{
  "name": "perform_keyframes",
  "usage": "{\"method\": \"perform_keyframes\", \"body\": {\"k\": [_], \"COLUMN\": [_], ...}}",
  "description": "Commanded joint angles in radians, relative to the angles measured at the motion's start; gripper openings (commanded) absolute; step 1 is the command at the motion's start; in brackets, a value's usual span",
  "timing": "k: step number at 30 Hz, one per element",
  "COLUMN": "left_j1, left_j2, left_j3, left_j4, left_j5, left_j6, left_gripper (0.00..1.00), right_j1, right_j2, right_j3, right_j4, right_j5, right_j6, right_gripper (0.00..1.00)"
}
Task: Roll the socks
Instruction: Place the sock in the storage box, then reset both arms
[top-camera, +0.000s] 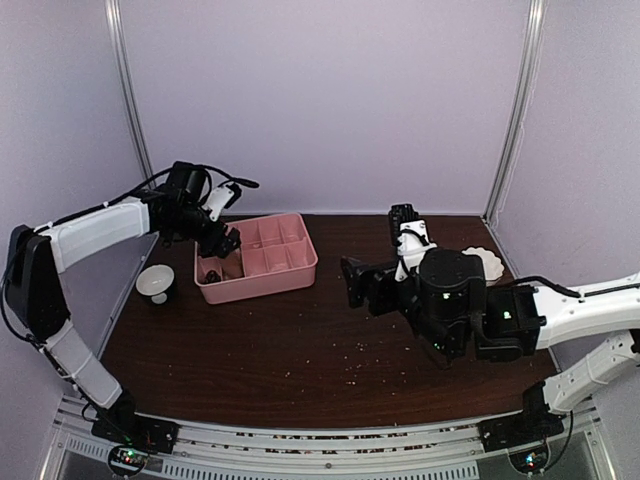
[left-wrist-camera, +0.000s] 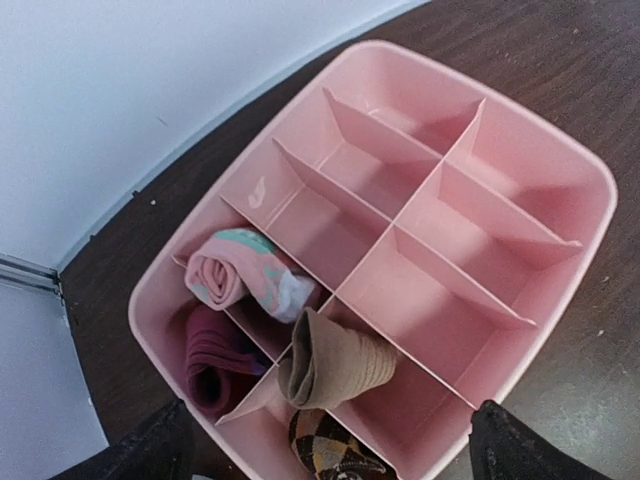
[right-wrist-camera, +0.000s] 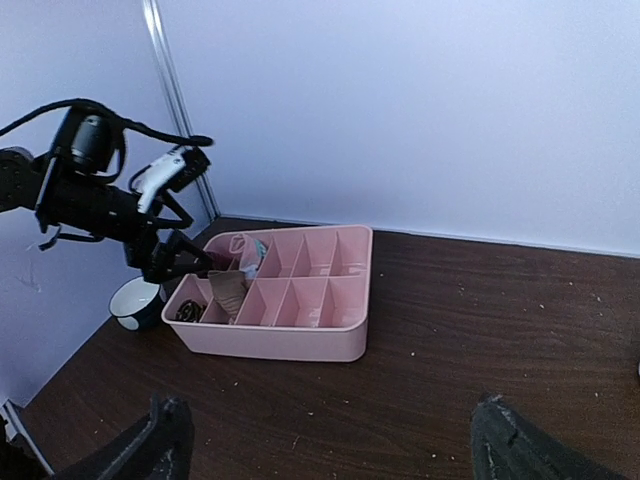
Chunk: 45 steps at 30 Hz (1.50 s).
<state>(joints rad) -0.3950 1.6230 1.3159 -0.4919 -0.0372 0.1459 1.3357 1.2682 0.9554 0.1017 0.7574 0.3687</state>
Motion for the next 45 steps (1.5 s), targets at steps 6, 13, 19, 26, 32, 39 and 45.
{"method": "perform_keyframes", "body": {"k": [6, 13, 19, 26, 32, 39, 45], "left_j1": [0.187, 0.339, 0.408, 0.451, 0.475, 0.477, 0.478], "left_j2": [-0.369, -0.434, -0.273, -0.217, -0.242, -0.207, -0.200], "left_j3": [-0.232, -0.610, -0.671, -0.790, -0.936, -1.000, -1.006], "left_j4": [0.139, 0.584, 0.849, 1.122, 1.385, 1.515, 1.544], "left_j5": [0.109, 0.200, 0.242, 0.271, 0.233, 0.200, 0.197], "left_j6": [0.123, 0.120, 0.052, 0.003, -0.046, -0.066, -0.069], "left_gripper": [0.98, 0.98, 0.98, 0.98, 0.98, 0.98, 0.98], "right_j1": [-0.141, -0.402, -0.623, -0.839, -1.018, -1.188, -1.247], "right_j2": [-0.292, -0.651, -0.705, -0.385, -0.239, -0.106, 0.026], "right_j3": [-0.115, -0.310, -0.426, -0.405, -0.491, -0.595, -0.590], "right_j4": [-0.401, -0.473, -0.362, -0.149, 0.224, 0.559, 0.714], "right_j5": [0.086, 0.089, 0.010, -0.022, -0.151, -0.385, -0.498], "right_j6": [0.130, 0.174, 0.071, -0.119, -0.301, -0.318, -0.310], "right_gripper": [1.00, 0.99, 1.00, 1.00, 1.00, 1.00, 1.00]}}
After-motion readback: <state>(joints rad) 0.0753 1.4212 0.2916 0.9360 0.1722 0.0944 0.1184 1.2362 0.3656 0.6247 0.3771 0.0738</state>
